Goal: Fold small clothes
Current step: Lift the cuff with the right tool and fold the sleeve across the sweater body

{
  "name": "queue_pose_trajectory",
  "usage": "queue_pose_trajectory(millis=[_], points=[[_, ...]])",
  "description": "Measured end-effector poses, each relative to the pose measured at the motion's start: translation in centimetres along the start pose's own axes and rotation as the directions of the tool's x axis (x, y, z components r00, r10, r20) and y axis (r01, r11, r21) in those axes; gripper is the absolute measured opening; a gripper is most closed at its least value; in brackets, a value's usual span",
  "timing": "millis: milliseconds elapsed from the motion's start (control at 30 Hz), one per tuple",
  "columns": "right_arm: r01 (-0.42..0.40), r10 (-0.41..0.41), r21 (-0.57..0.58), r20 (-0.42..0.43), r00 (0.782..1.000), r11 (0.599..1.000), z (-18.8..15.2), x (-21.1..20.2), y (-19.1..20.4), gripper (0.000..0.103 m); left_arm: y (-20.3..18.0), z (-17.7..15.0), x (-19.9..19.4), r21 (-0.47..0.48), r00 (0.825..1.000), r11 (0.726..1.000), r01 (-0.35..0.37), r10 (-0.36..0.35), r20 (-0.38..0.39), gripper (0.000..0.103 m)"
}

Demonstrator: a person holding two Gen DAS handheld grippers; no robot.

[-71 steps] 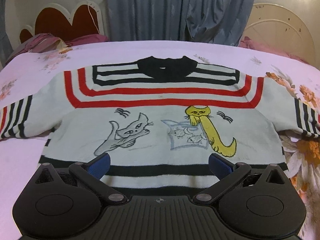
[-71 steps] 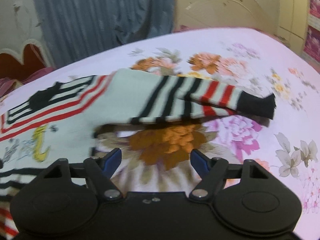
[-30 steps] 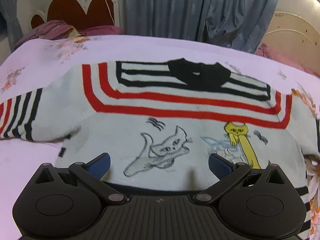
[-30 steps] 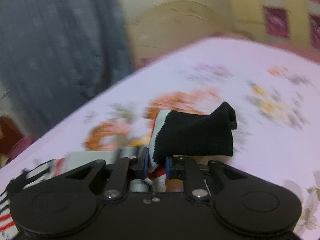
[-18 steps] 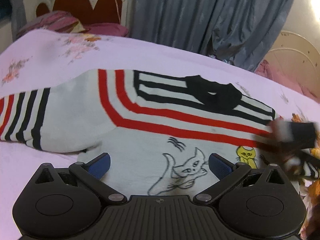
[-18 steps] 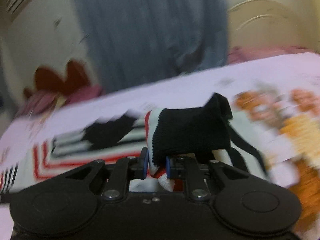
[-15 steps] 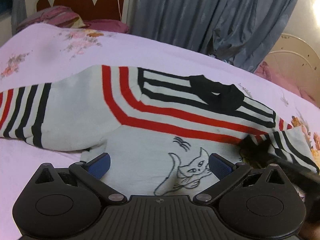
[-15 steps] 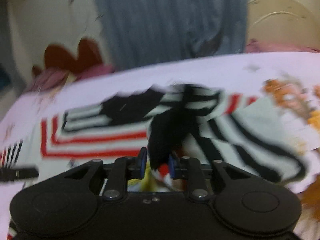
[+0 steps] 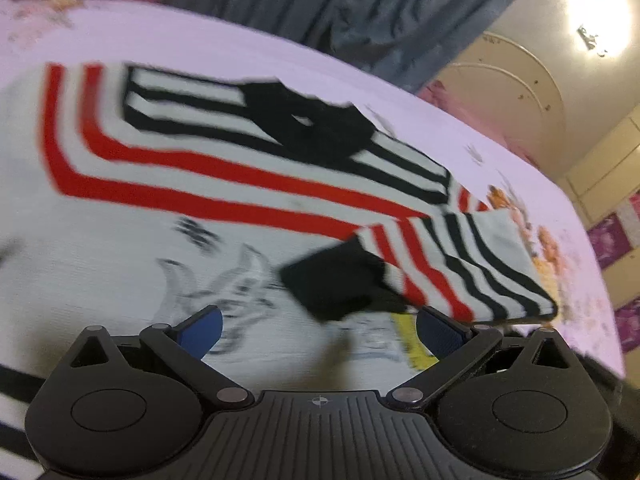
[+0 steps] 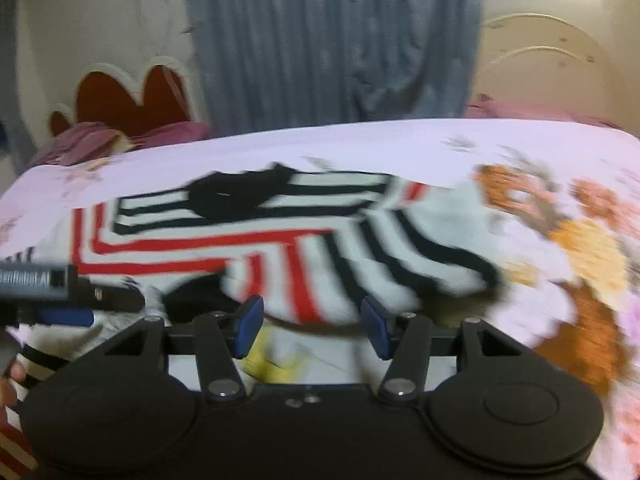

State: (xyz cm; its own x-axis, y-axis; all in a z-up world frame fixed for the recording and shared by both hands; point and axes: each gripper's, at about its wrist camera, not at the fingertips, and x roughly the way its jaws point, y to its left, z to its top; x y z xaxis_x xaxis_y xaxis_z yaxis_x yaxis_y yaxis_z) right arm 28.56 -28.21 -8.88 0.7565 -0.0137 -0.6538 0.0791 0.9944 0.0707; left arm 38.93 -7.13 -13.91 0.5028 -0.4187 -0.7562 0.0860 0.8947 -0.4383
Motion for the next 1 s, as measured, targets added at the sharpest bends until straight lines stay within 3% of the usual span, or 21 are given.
queue_pose_trajectory(millis=[133,200,233,333,400,467,633,767,867,1000], points=[[0.087,-0.087,0.031,-0.031,0.996,0.996,-1.6,0.2,-2.7,0.054,-0.6,0.0,2.4,-0.055,0.999,0.997,0.045,-0.044,0.006,0.102],[0.103,-0.101,0.059,-0.040,0.994,0.993,-2.1,0.6,-3.6,0.054,-1.0,0.0,2.8,-0.060,0.998,0.997,0.048,-0.046,0.034,0.093],[0.117,-0.114,0.060,-0.041,0.993,0.991,-2.2,0.9,-3.9,0.054,-1.0,-0.1,2.8,-0.053,0.997,0.997,0.062,-0.060,0.045,0.081],[0.134,-0.131,0.061,-0.050,0.990,0.989,-2.5,1.8,-4.4,0.054,-0.9,0.0,3.4,-0.057,0.996,0.997,0.055,-0.051,0.067,0.067],[0.138,-0.134,0.066,-0.053,0.990,0.988,-2.3,2.5,-4.6,0.054,-0.5,0.0,3.2,-0.056,0.996,0.997,0.058,-0.054,0.075,0.046],[0.143,-0.140,0.067,-0.053,0.989,0.987,-2.1,2.8,-4.7,0.054,0.4,0.1,3.3,-0.082,0.995,0.994,0.073,-0.067,0.070,0.017],[0.141,-0.136,0.091,-0.061,0.989,0.986,-1.6,3.9,-4.8,0.054,0.0,0.5,1.1,-0.070,0.980,0.986,0.149,-0.138,0.147,0.013],[0.139,-0.134,0.078,-0.064,0.989,0.987,-1.2,4.7,-4.4,0.054,0.5,1.6,-1.7,-0.098,0.959,0.979,0.177,-0.149,0.243,0.013],[0.130,-0.126,0.073,-0.061,0.990,0.989,-0.8,5.3,-4.1,0.054,2.5,2.4,-4.0,-0.130,0.941,0.980,0.149,-0.100,0.322,0.013],[0.134,-0.131,0.052,-0.061,0.990,0.990,-0.4,6.2,-3.5,0.041,5.8,2.9,-4.0,-0.172,0.945,0.984,0.040,0.018,0.325,0.013]])
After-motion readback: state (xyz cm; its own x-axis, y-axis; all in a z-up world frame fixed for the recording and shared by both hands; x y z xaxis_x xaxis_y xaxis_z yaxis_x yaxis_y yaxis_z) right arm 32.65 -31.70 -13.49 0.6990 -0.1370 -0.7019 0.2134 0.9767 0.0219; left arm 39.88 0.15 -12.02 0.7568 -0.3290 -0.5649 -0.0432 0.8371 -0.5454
